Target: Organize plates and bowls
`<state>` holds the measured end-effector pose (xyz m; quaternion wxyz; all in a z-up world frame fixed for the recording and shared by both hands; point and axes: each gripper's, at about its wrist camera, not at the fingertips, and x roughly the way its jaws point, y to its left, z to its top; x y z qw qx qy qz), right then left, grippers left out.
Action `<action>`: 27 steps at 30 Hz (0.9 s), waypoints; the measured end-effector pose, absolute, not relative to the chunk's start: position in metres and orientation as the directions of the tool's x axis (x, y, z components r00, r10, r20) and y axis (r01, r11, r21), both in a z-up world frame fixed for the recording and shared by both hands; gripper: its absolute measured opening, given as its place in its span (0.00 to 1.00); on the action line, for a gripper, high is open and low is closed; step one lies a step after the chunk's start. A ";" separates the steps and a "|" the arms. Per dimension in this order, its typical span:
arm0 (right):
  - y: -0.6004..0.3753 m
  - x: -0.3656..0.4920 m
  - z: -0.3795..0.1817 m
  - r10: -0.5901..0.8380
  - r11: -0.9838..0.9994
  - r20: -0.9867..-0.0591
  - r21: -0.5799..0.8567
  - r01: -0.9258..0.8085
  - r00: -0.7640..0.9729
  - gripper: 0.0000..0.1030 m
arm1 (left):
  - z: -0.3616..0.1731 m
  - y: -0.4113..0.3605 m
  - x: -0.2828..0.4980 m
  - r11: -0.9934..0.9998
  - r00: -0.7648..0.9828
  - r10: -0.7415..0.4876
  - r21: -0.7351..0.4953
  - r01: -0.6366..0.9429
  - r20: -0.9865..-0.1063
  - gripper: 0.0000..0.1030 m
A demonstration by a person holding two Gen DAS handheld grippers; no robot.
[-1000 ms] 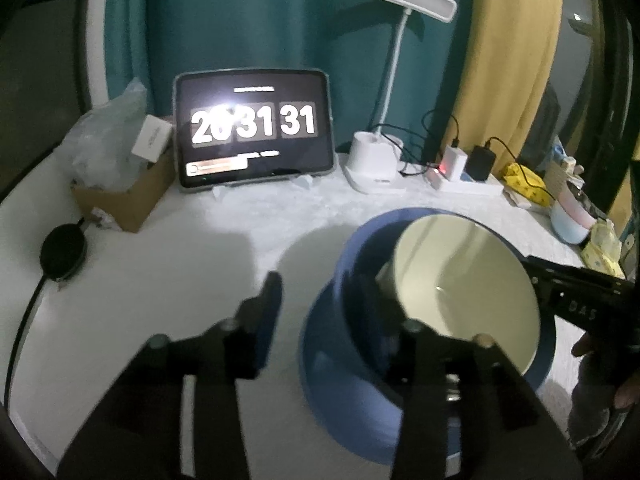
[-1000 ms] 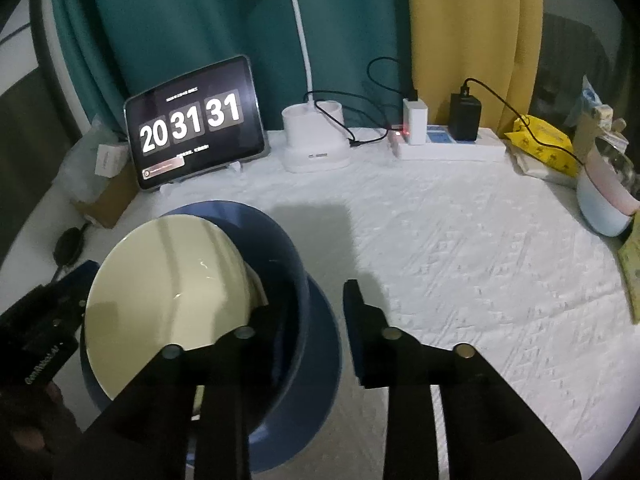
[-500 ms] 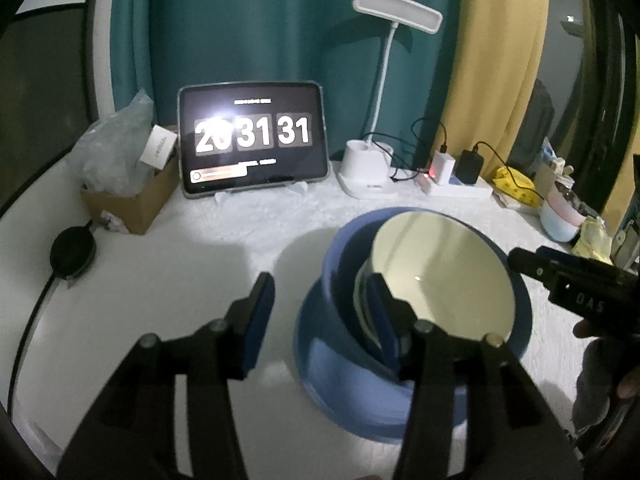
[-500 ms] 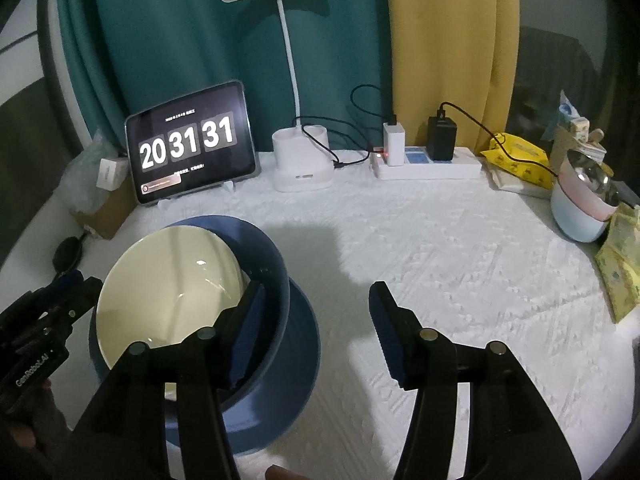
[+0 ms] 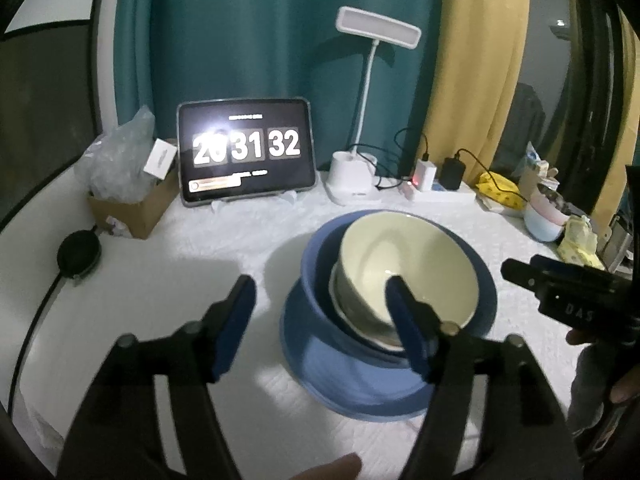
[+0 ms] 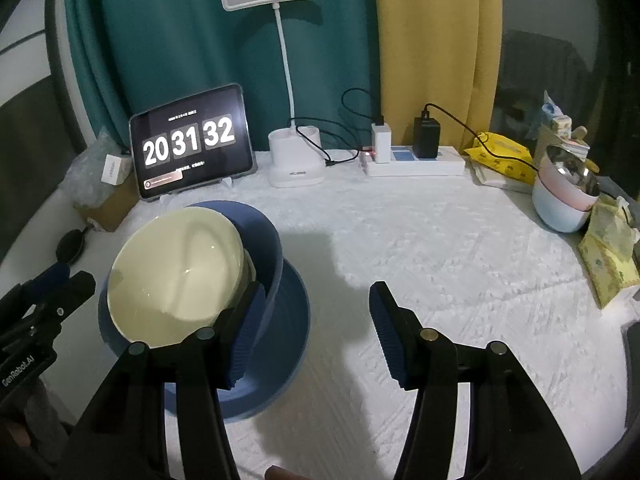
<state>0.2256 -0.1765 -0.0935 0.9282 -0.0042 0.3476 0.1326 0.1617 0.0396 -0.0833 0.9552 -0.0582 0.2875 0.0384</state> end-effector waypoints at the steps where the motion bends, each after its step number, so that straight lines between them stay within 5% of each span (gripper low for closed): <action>1: -0.178 0.223 -0.092 0.242 0.965 -0.644 0.083 -0.249 0.726 0.56 | -0.081 0.038 0.159 0.991 0.837 0.036 -0.091 -0.103 -0.547 0.75; 27: -0.203 0.147 -0.045 0.213 0.972 -0.531 0.031 -0.233 0.820 0.56 | -0.039 -0.002 0.103 0.998 0.889 -0.010 -0.061 -0.020 -0.457 0.77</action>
